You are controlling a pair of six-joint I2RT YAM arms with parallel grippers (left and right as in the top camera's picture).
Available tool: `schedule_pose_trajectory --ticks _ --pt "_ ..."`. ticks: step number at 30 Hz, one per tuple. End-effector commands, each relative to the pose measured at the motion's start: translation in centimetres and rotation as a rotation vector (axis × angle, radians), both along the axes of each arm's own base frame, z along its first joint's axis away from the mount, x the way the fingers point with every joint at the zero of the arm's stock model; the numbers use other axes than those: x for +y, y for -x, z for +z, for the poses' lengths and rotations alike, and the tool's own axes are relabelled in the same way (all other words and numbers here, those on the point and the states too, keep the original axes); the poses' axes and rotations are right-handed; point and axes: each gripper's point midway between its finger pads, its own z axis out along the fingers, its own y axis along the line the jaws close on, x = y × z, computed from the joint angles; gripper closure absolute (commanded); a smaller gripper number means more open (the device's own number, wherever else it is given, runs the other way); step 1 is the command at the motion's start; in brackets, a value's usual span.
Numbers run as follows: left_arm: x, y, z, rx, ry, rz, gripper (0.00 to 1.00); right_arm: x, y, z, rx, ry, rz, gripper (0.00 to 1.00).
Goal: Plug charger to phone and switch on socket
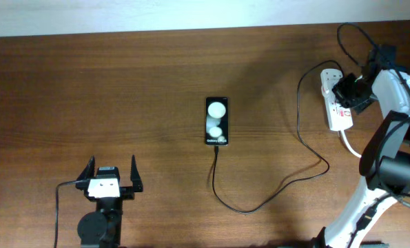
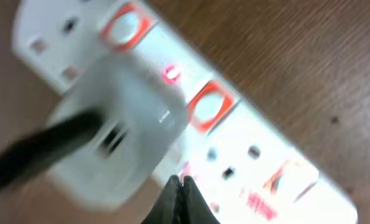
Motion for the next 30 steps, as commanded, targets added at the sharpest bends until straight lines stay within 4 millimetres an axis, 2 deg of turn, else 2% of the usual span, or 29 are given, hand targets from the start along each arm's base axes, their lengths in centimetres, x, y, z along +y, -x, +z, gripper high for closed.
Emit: schedule_pose_trajectory --ticks 1,5,7,11,14,19,22,23,25,30 --pt "-0.1 0.0 -0.2 0.000 -0.018 -0.011 0.01 0.6 0.4 6.4 -0.102 0.043 0.050 0.96" --pt "-0.1 0.0 -0.2 0.000 -0.018 -0.011 0.01 1.9 3.2 12.0 -0.139 0.067 0.102 0.96" --pt "-0.1 0.0 -0.2 0.000 -0.018 -0.011 0.01 2.6 5.1 15.6 -0.185 0.113 0.172 0.96" --pt "-0.1 0.0 -0.2 0.000 -0.018 -0.011 0.01 3.5 8.0 19.9 -0.242 0.153 0.192 0.96" --pt "-0.1 0.0 -0.2 0.000 -0.018 -0.011 0.01 4.2 9.7 20.3 -0.213 0.139 0.193 0.96" --pt "-0.1 0.0 -0.2 0.000 -0.018 -0.011 0.01 5.1 12.0 19.2 -0.111 0.089 0.198 0.96" --pt "-0.1 0.0 -0.2 0.000 -0.018 -0.011 0.01 6.8 13.1 19.0 -0.098 0.052 0.345 0.96" --pt "-0.1 0.0 -0.2 0.000 -0.018 -0.011 0.01 7.1 13.6 19.1 -0.088 0.036 0.346 0.96" --pt "-0.1 0.0 -0.2 0.000 -0.018 -0.011 0.01 7.5 14.5 19.6 -0.083 0.039 0.367 0.96" --pt "-0.1 0.0 -0.2 0.000 -0.018 -0.011 0.01 8.6 17.7 22.5 -0.134 0.070 0.370 0.96"
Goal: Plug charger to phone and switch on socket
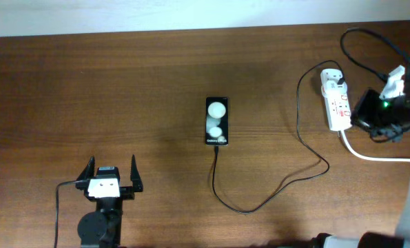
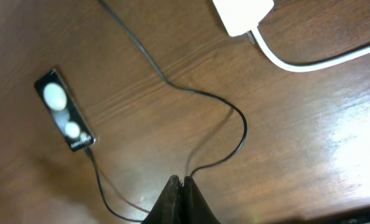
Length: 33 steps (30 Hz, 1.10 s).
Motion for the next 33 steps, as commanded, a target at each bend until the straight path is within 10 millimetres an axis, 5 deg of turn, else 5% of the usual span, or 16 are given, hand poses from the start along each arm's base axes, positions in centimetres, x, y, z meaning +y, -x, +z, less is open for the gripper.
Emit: schedule_pose_trajectory --ticks 1,2,3,10,18,26,33 --pt "-0.1 0.0 -0.2 0.000 -0.018 -0.012 0.01 1.3 2.4 2.8 -0.083 0.022 0.027 0.96" --pt "-0.1 0.0 -0.2 0.000 -0.018 -0.012 0.01 1.9 4.0 3.5 -0.084 0.022 0.027 0.72" --pt "-0.1 0.0 -0.2 0.000 -0.018 -0.012 0.01 2.2 4.9 3.8 -0.080 0.022 0.027 0.01" --pt "-0.1 0.0 -0.2 0.000 -0.018 -0.012 0.01 1.5 5.2 3.7 -0.067 0.058 0.014 0.01" --pt "-0.1 0.0 -0.2 0.000 -0.018 -0.012 0.01 1.5 5.7 -0.9 -0.014 0.107 0.067 0.01" --pt "-0.1 0.0 -0.2 0.000 -0.018 -0.012 0.01 4.2 6.2 -6.3 -0.352 0.164 0.144 0.01" --pt "-0.1 0.0 -0.2 0.000 -0.018 -0.012 0.01 8.2 5.8 -5.7 -0.792 0.207 0.292 0.01"
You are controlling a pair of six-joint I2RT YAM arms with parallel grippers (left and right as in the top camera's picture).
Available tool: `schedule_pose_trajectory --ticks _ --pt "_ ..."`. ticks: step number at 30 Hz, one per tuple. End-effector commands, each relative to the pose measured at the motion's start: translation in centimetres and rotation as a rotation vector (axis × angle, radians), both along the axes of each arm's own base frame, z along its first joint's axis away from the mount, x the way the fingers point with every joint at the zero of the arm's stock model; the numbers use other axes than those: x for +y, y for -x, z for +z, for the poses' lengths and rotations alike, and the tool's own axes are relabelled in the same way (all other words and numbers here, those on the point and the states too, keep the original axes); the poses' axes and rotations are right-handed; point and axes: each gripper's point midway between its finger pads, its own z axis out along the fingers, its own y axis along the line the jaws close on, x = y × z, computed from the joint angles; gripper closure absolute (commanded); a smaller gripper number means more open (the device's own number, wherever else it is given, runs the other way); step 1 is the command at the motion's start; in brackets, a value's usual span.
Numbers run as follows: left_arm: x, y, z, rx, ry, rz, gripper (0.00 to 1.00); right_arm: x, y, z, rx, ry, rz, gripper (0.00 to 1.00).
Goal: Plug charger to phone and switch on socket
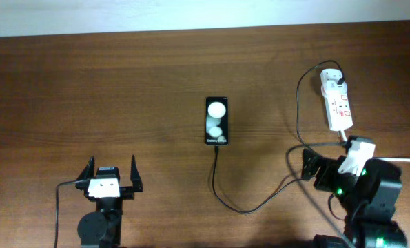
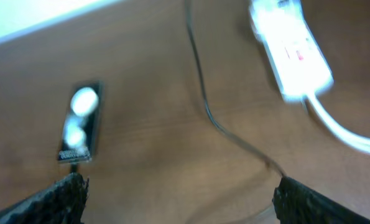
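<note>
The black phone lies face up mid-table and also shows in the right wrist view. A thin black cable runs from its near end in a loop toward the white power strip at the far right, where a white charger plug sits. The strip is blurred in the right wrist view. My right gripper hangs over the front right of the table, jaws wide open and empty. My left gripper rests open at the front left, holding nothing.
A thick white lead leaves the strip's near end toward the right edge. Bare brown tabletop stretches to the left of the phone. A pale wall band runs along the table's far edge.
My right arm has moved from beside the power strip at the right edge to the front right of the table. Its gripper, shut then, is now wide open. The left arm is unchanged.
At first my right gripper was shut and right over the strip's red switches, with a red lamp glowing. Then it was off the strip at the right edge, still shut. Now it is at the front right, open. Phone, cable and left arm kept their places.
</note>
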Motion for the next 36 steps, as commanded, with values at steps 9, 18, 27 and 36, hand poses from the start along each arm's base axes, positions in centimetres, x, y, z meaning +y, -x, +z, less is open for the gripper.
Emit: schedule_pose_trajectory --ticks 9,18,27,36 --pt "-0.1 0.0 -0.2 0.003 -0.015 -0.011 0.01 3.3 0.6 5.0 -0.466 0.059 0.144 0.01" --pt "-0.1 0.0 -0.2 0.003 -0.015 -0.011 0.01 3.7 -0.1 4.1 -0.665 0.073 0.150 0.01" --pt "-0.1 0.0 -0.2 0.003 -0.015 -0.011 0.01 1.9 -1.6 -0.7 -0.604 0.046 0.029 0.01" --pt "-0.1 0.0 -0.2 0.003 -0.015 -0.011 0.01 1.4 -1.6 -2.7 -0.520 0.062 0.009 0.01"
